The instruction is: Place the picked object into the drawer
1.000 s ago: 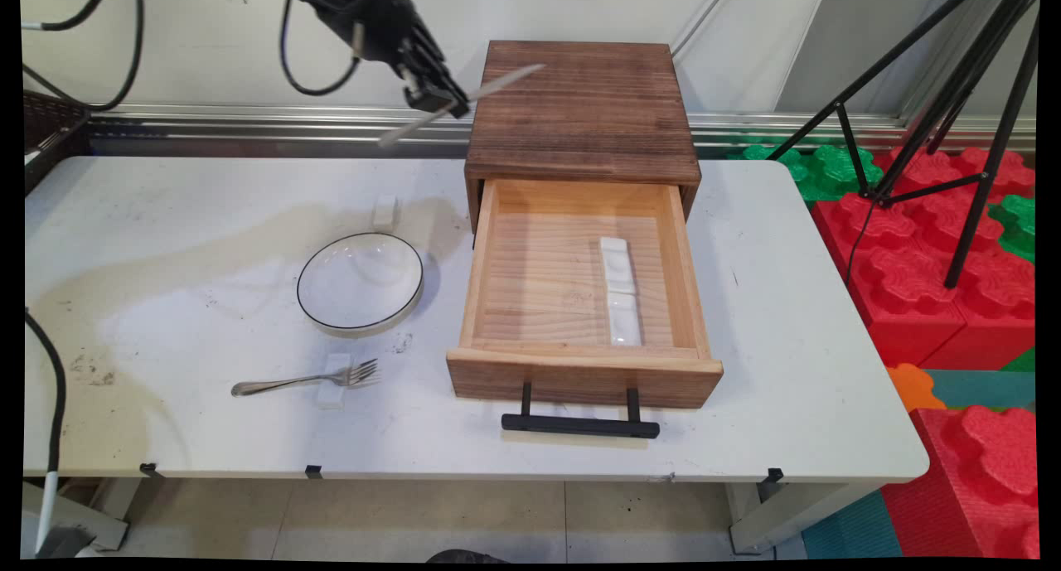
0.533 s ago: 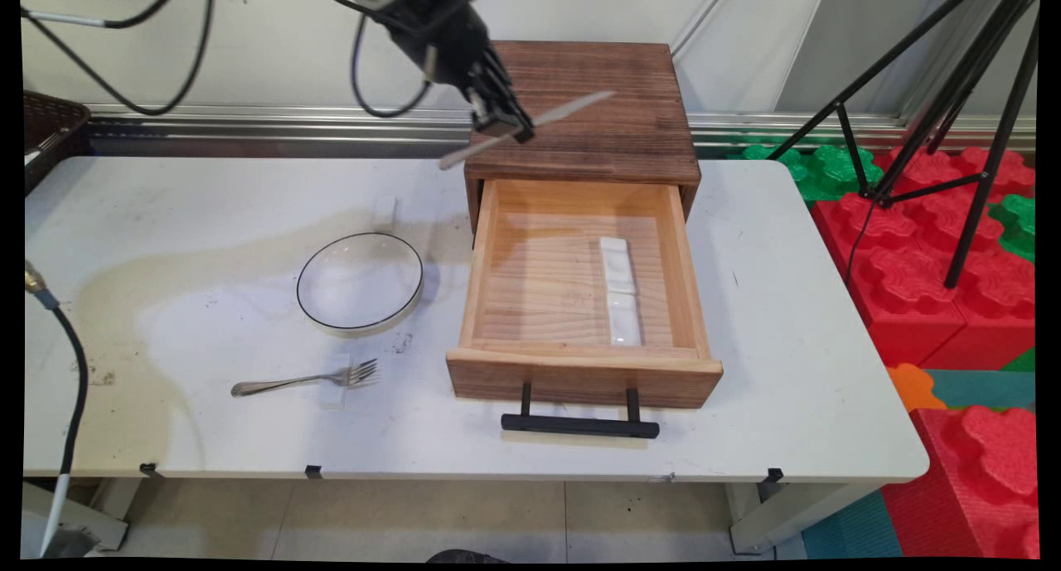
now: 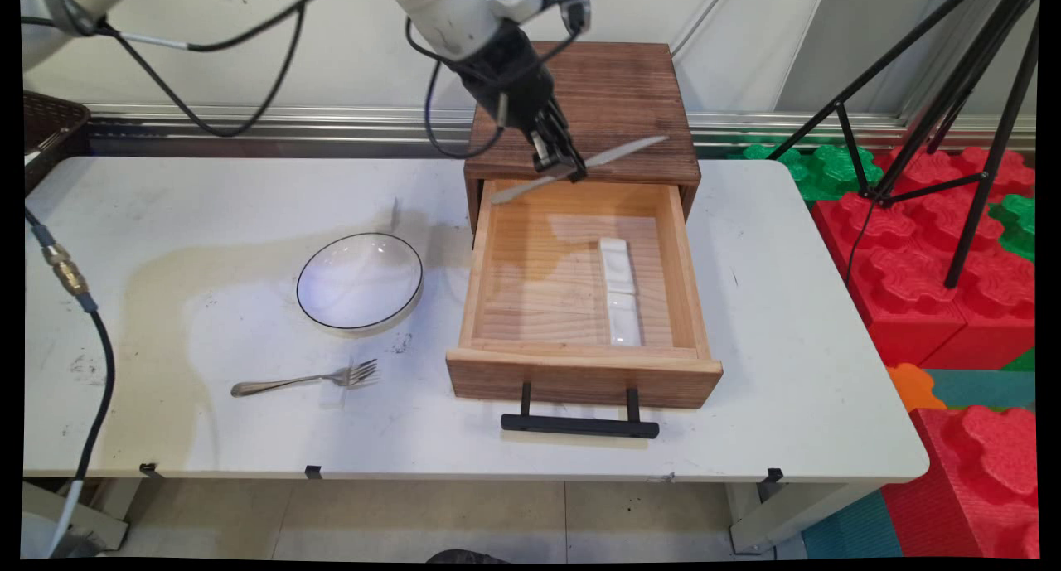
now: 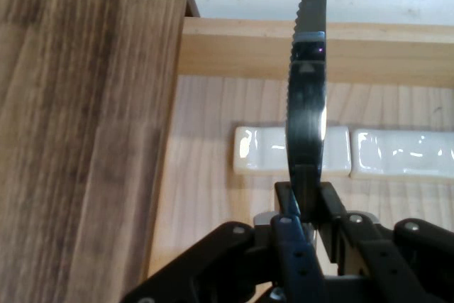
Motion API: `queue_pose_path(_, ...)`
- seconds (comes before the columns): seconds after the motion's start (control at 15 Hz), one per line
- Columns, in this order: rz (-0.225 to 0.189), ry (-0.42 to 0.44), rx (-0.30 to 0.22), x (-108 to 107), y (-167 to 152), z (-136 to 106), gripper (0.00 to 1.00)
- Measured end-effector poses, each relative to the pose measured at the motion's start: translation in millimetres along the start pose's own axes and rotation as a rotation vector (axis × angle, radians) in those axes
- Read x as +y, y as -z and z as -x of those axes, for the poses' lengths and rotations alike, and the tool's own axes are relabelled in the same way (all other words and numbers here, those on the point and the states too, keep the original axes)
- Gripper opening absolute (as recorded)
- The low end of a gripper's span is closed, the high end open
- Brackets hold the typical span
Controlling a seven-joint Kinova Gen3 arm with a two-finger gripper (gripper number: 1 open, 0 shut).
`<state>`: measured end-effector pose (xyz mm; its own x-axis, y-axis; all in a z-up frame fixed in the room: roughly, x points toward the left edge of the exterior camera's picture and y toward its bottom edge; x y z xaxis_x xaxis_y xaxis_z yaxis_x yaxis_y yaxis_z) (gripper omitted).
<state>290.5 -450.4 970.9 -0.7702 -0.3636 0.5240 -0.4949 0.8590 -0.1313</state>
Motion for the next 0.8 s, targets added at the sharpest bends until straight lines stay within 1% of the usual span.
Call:
queue_pose_path(0.4,0.037,-0.006,0.004,2,-42,4,0.00)
queue_pose_path(0.8,0.055,-0.033,0.004,2,-75,16,0.00)
